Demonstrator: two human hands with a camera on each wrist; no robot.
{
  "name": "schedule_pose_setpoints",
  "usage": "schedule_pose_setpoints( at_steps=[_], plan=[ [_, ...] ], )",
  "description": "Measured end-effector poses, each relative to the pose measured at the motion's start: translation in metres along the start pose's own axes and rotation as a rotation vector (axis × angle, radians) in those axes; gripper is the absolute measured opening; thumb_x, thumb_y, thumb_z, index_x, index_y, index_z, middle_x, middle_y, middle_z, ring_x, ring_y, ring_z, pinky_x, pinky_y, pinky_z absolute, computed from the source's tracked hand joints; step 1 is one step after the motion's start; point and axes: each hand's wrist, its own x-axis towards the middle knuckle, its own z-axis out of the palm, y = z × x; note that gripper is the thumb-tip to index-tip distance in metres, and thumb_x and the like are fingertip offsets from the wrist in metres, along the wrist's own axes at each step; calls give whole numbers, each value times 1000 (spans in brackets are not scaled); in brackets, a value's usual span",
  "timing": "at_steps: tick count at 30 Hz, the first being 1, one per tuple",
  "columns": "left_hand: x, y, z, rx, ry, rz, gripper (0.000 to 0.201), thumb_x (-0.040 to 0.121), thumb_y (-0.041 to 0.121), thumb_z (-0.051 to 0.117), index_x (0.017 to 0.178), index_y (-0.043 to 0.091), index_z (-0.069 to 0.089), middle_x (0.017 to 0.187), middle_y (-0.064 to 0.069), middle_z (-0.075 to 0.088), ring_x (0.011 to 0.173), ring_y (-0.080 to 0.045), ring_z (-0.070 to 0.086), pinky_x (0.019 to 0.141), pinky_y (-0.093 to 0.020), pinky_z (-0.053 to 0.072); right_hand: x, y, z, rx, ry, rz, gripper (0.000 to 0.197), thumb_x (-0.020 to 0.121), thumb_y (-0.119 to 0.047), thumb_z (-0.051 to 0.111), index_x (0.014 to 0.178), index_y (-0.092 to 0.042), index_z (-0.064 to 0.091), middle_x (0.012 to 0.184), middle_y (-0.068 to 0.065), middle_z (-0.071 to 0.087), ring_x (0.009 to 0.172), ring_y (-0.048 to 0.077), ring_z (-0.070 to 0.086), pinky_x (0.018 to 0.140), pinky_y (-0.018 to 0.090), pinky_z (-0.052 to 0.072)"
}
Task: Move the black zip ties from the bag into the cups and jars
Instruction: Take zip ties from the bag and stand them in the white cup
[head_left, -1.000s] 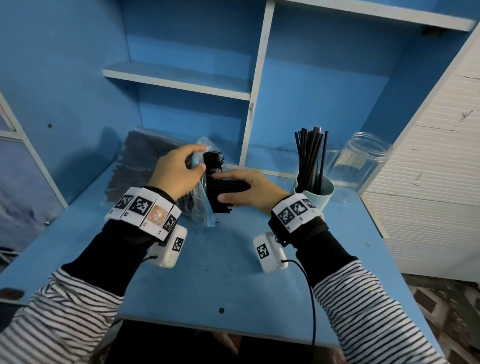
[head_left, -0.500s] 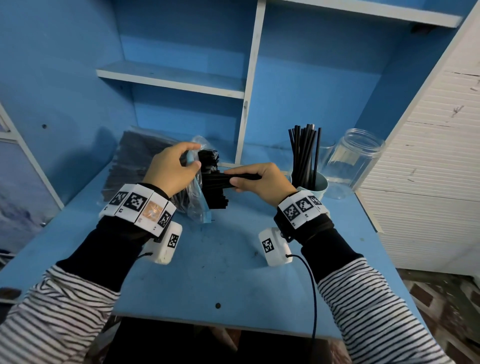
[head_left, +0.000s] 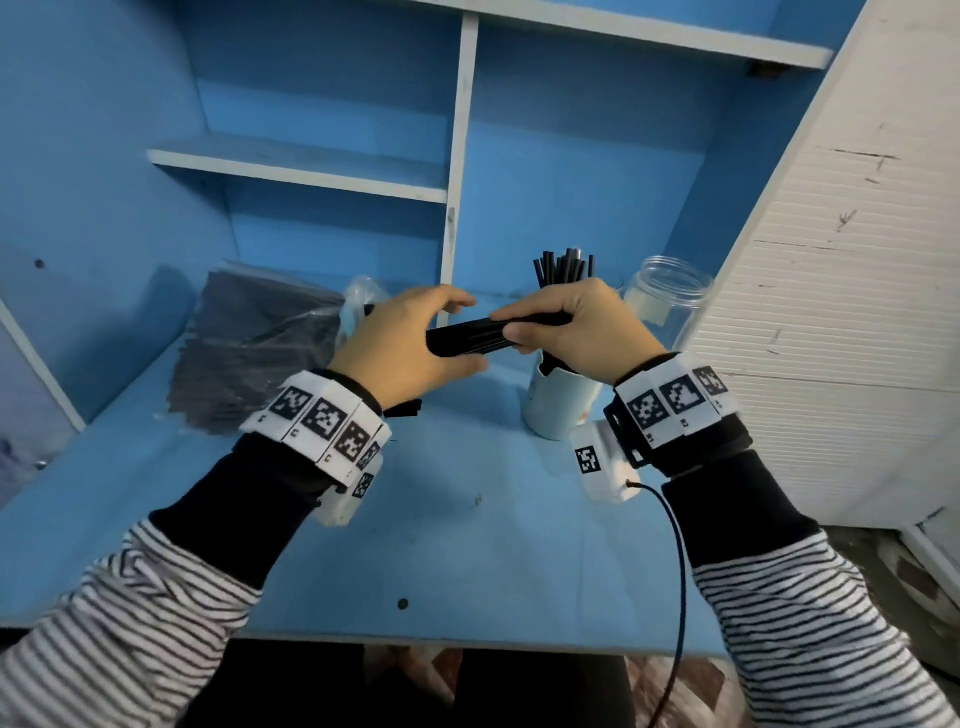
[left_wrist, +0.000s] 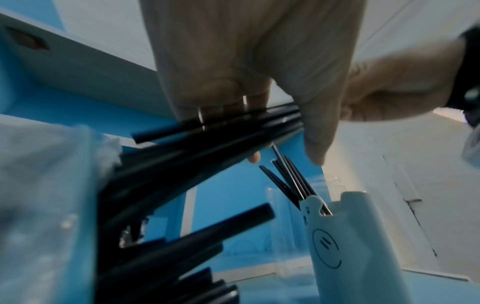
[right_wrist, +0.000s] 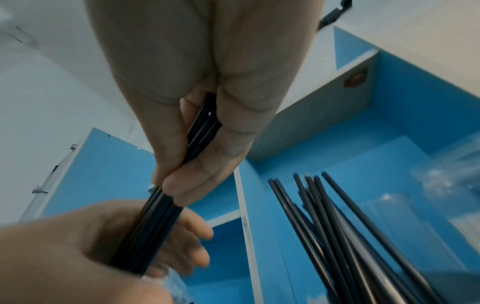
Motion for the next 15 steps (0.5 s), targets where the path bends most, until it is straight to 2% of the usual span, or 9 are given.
schedule_pose_setpoints(
  at_steps=[2, 5, 7, 8, 10, 12, 13, 15],
  plan=[
    [8, 6, 9, 81, -74, -9, 47, 73, 41, 77, 115, 33, 57, 108, 16, 60, 101, -9, 58, 88, -30, 46, -6, -8, -9, -40, 13, -34, 19, 85, -13, 71, 100, -24, 75, 84, 4, 74, 74, 14, 69, 77, 25, 55],
    [18, 16, 17, 182, -128, -66, 21, 80, 41, 69, 90, 26, 57, 81, 10, 61, 83, -18, 61, 75, -34, 50, -15, -19, -21, -103, 8, -62, 18, 85, -13, 71, 99, -23, 76, 77, -9, 71, 69, 2, 64, 70, 11, 45],
    [23, 23, 21, 147, -128, -81, 31, 85, 46, 63, 71, 20, 53, 64, 6, 56, 68, -18, 58, 64, -34, 47, -20, -27, -30, -130, 24, -73, 18, 86, -13, 70, 101, -20, 75, 74, -14, 67, 66, -1, 63, 68, 7, 42],
    [24, 28, 23, 99, -120, -89, 39, 86, 48, 60, 64, 19, 48, 58, 5, 52, 61, -17, 53, 59, -33, 42, -21, -30, -34, -120, 46, -77, 18, 86, -13, 70, 102, -19, 73, 78, -12, 68, 67, 3, 65, 70, 9, 45],
    [25, 36, 28, -26, -75, -106, 47, 89, 48, 58, 57, 18, 41, 51, 5, 43, 52, -15, 44, 52, -31, 33, -22, -37, -41, -42, 120, -84, 21, 86, -18, 70, 107, -18, 68, 89, -4, 66, 70, 15, 70, 75, 23, 56],
    [24, 41, 33, -168, -24, -93, 50, 91, 45, 58, 54, 19, 36, 45, 7, 38, 46, -10, 37, 49, -28, 28, -20, -44, -44, 60, 208, -101, 27, 86, -24, 71, 112, -19, 64, 95, 0, 61, 71, 28, 69, 71, 37, 60],
    [22, 42, 36, -256, -18, -86, 51, 92, 43, 58, 54, 19, 34, 42, 8, 36, 43, -8, 34, 49, -27, 27, -20, -47, -44, 69, 244, -111, 31, 86, -29, 71, 115, -21, 63, 98, -1, 59, 72, 30, 68, 70, 39, 60],
    [19, 43, 44, -467, -57, -104, 50, 92, 42, 59, 57, 18, 33, 42, 11, 33, 43, -8, 33, 53, -27, 31, -18, -52, -41, 21, 290, -149, 37, 87, -35, 69, 122, -28, 58, 104, -7, 56, 82, 21, 66, 76, 30, 58]
  ],
)
